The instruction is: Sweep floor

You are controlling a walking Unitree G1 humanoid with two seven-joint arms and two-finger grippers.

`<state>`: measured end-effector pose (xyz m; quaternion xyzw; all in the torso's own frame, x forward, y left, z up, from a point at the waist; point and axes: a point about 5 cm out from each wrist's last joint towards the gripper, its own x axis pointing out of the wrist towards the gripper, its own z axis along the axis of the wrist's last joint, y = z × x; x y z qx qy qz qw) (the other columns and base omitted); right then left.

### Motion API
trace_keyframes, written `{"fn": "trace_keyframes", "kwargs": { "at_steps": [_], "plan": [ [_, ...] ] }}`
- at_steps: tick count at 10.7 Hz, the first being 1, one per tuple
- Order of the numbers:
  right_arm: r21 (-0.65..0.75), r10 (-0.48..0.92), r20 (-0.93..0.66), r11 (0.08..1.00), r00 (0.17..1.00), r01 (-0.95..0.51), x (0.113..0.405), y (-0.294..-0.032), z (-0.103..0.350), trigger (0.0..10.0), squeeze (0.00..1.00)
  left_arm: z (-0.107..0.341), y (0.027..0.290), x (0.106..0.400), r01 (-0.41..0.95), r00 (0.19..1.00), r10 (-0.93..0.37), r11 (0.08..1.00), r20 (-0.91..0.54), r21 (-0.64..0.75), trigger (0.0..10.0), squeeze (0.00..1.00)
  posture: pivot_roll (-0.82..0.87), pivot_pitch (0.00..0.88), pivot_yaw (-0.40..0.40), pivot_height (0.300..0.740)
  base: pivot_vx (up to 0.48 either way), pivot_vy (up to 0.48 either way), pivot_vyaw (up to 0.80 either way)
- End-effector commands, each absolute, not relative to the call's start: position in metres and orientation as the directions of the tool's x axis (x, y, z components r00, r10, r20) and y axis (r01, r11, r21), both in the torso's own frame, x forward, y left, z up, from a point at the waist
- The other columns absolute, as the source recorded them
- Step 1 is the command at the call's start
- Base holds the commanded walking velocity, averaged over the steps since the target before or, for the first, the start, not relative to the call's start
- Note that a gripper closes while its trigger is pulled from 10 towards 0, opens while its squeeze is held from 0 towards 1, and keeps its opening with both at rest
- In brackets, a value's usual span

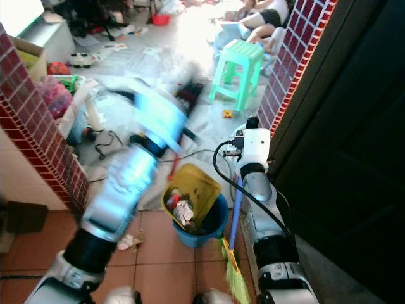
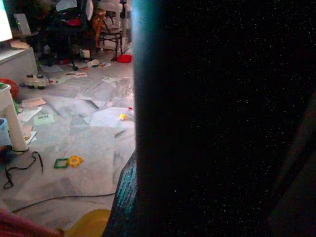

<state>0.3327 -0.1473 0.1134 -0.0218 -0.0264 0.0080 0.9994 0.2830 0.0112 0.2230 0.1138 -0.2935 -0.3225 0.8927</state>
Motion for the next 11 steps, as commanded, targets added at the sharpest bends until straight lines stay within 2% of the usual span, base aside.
{"fn": "trace_keyframes", "kwargs": {
  "at_steps": [1,2,3,4,5,6,7,8,9,10,11],
  "plan": [
    [-0.041,-0.002,0.086,0.999,0.996,0.005,0.334,-0.15,0.121,10.0,0.0,0.239,0.004,0.276,0.48,0.521,-0.684,0.73,0.511,0.487,10.0,0.0,0.04,0.007,-0.047,0.74,0.0,0.0,0.0],
    [-0.042,-0.004,0.086,0.999,0.996,0.008,0.334,-0.151,0.12,10.0,0.0,0.241,-0.002,0.271,0.47,0.477,-0.711,0.703,0.517,0.534,10.0,0.0,0.04,0.009,-0.048,0.74,0.0,0.0,0.0],
    [-0.048,-0.003,0.083,0.999,0.997,0.007,0.335,-0.15,0.12,10.0,0.0,0.246,-0.002,0.274,0.453,0.527,-0.644,0.765,0.555,0.458,10.0,0.0,0.04,0.01,-0.05,0.74,0.0,0.0,0.0],
    [-0.052,-0.003,0.085,0.999,0.996,0.007,0.335,-0.15,0.121,10.0,0.0,0.247,-0.002,0.274,0.444,0.52,-0.65,0.76,0.554,0.475,10.0,0.0,0.04,0.013,-0.053,0.74,0.0,0.0,0.0],
    [-0.052,0.0,0.085,0.999,0.996,0.004,0.336,-0.149,0.121,10.0,0.0,0.243,0.007,0.288,0.489,0.656,-0.525,0.843,0.543,0.224,10.0,0.0,0.04,0.013,-0.055,0.74,0.0,0.0,0.0],
    [-0.053,0.004,0.085,0.999,0.996,0.0,0.336,-0.148,0.121,10.0,0.0,0.24,0.012,0.295,0.479,0.694,-0.488,0.862,0.529,0.167,10.0,0.0,0.04,0.013,-0.056,0.74,0.0,0.0,0.0],
    [-0.053,0.005,0.083,0.999,0.997,0.0,0.337,-0.148,0.121,10.0,0.0,0.239,0.012,0.296,0.479,0.687,-0.5,0.857,0.527,0.188,10.0,0.0,0.04,0.011,-0.057,0.74,0.0,0.0,0.0],
    [-0.053,0.004,0.084,0.999,0.996,0.0,0.337,-0.148,0.121,10.0,0.0,0.24,0.006,0.29,0.487,0.621,-0.574,0.816,0.535,0.31,10.0,0.0,0.04,0.01,-0.058,0.74,0.0,0.0,0.0],
    [-0.053,0.004,0.086,0.999,0.996,0.001,0.337,-0.148,0.122,10.0,0.0,0.24,0.005,0.288,0.494,0.612,-0.585,0.808,0.533,0.321,10.0,0.0,0.03,0.01,-0.057,0.74,0.0,0.0,0.0],
    [-0.054,0.003,0.086,0.999,0.996,0.001,0.337,-0.147,0.122,10.0,0.0,0.243,0.002,0.284,0.479,0.555,-0.636,0.771,0.536,0.42,10.0,0.0,0.03,0.008,-0.057,0.74,0.0,0.0,0.0],
    [-0.054,0.004,0.088,0.999,0.996,0.001,0.338,-0.148,0.122,10.0,0.0,0.244,0.002,0.285,0.476,0.548,-0.641,0.767,0.537,0.431,10.0,0.0,0.04,0.005,-0.058,0.74,0.0,0.0,0.0]
  ]
}}
